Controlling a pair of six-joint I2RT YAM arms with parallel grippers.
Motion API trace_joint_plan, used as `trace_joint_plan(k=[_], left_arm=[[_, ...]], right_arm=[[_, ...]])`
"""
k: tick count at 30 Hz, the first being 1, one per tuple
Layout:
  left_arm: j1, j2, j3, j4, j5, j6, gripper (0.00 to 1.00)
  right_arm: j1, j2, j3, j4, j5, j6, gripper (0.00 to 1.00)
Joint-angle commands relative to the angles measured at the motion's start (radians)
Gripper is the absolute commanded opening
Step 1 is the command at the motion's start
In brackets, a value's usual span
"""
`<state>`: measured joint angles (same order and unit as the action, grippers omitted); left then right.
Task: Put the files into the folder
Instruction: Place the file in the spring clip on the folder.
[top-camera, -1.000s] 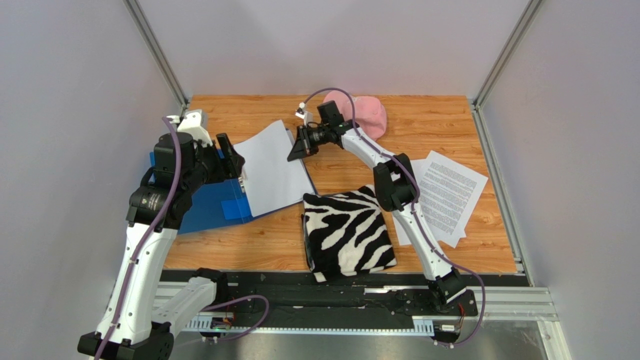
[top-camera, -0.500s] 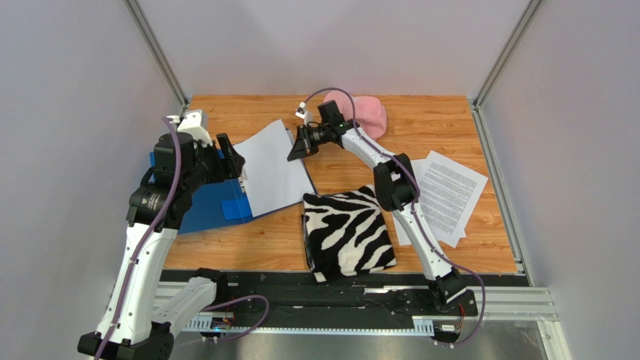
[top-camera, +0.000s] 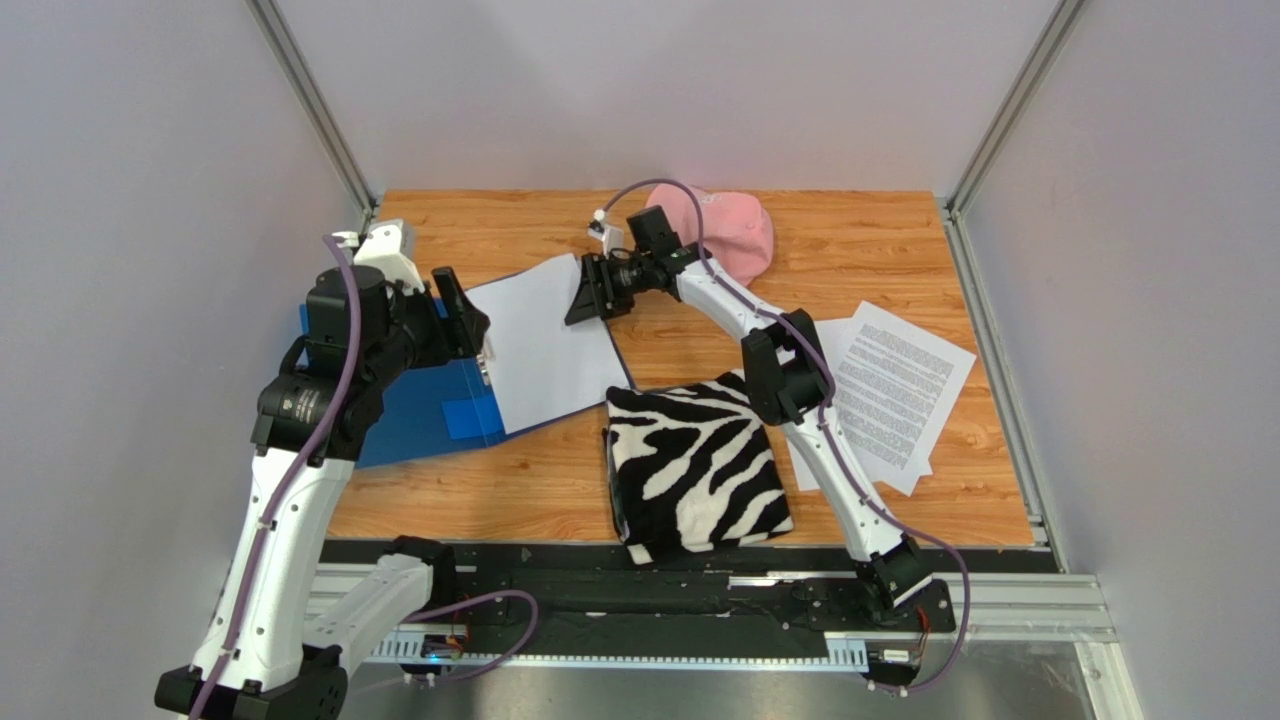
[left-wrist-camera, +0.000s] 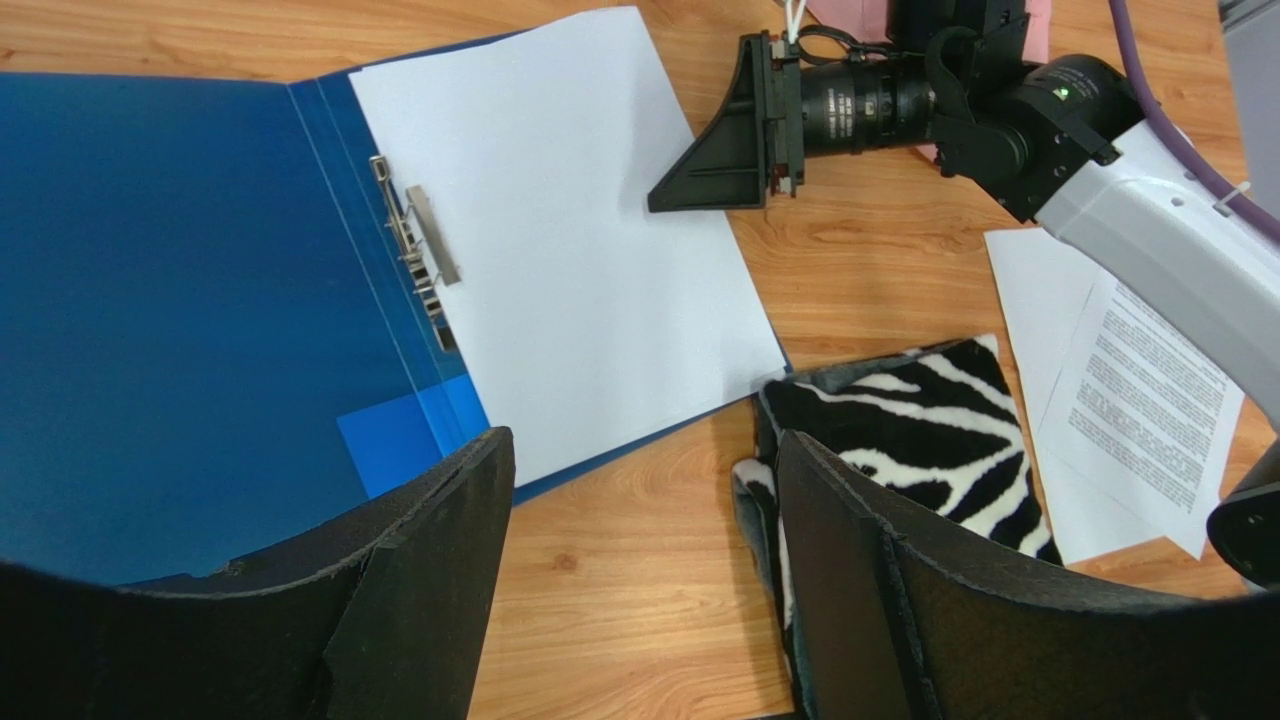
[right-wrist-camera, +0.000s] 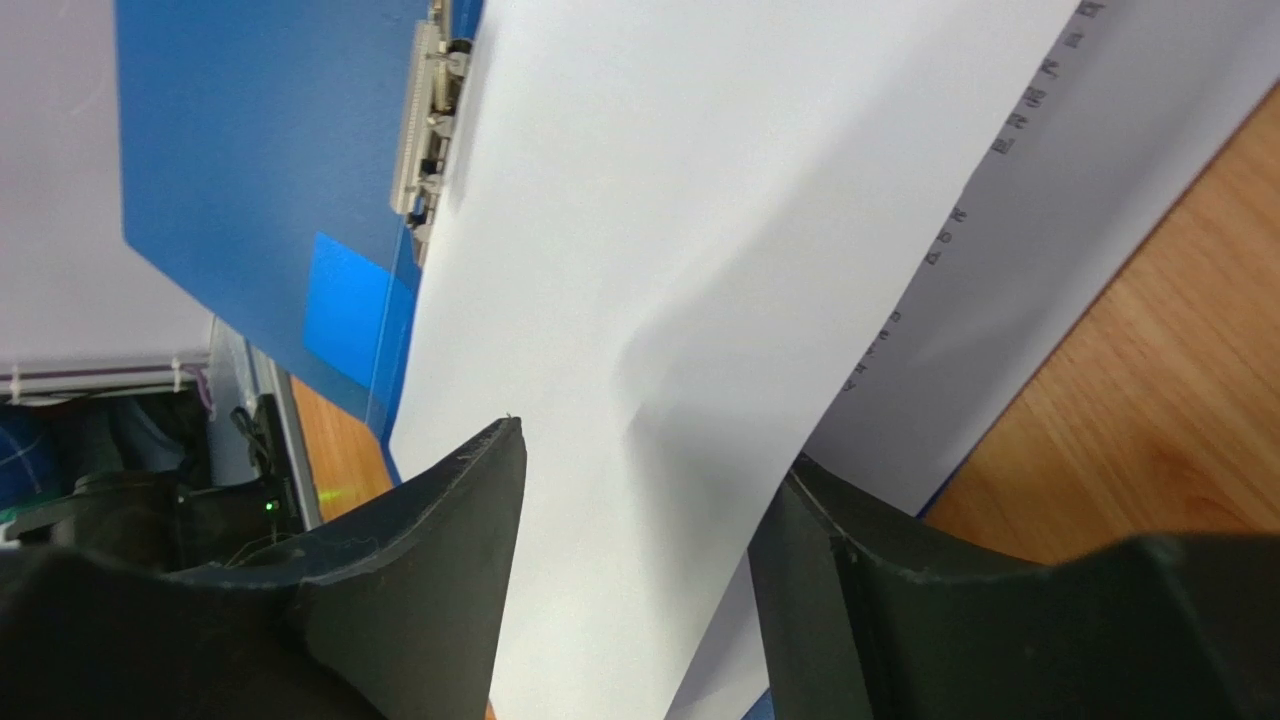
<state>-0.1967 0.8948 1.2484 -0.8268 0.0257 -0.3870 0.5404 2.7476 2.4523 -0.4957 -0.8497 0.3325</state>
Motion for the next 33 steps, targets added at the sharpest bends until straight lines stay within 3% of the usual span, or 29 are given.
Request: trace_joint_plan(k=[1,20,29,33], left_arm=[[-0.001,-0.025,-0.003,0.020,0.011,0.007,0.74],[-0.001,-0.066,0.005,0.003,0.046,0.000,0.74],[-0.001,-0.088,0.017,-0.020,0.071,0.002,0.74],[-0.001,-0.094,0.014,-0.025,0.062,0.010,0.74]], right_arm=[[0.007,-0.063,0.014,-0.061,0.123,-0.043,0.61],[0.036,-0.204,0.022,-0.224,0.431,-0.085,0.82],[0.036,-0.212,-0.010,-0.158,0.388,-0.053,0.84],[0.038,-0.227,-0.036,-0.153,0.509,-0.065,0.85]])
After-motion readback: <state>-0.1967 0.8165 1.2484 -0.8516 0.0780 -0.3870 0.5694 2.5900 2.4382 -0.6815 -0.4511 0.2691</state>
